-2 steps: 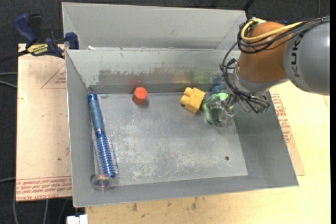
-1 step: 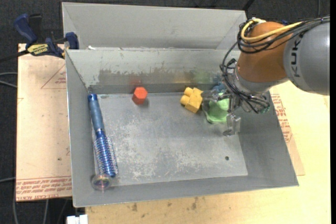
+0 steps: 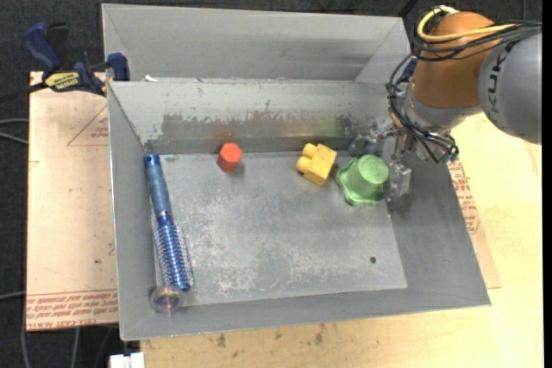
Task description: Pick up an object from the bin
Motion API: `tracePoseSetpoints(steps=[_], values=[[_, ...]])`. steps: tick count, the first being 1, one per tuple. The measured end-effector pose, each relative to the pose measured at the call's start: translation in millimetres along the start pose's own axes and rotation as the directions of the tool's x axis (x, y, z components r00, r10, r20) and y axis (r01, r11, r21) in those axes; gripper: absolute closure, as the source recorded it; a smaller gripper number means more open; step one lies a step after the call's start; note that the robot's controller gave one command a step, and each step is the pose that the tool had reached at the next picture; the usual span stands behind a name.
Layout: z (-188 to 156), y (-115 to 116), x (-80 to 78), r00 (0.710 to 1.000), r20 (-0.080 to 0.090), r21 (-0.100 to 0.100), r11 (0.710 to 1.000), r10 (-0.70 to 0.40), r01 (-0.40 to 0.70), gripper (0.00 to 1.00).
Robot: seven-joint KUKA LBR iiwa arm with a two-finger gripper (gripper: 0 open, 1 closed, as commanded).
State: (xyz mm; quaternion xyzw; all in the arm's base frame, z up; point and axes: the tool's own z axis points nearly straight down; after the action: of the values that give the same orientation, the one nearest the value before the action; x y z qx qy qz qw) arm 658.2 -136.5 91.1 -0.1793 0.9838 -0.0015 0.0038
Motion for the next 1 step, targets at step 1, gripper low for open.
tracePoseSetpoints(steps=[1], values=[[0.3, 2.6, -0.2, 1.000, -0.002, -0.003, 1.000, -0.002, 0.002, 1.00]])
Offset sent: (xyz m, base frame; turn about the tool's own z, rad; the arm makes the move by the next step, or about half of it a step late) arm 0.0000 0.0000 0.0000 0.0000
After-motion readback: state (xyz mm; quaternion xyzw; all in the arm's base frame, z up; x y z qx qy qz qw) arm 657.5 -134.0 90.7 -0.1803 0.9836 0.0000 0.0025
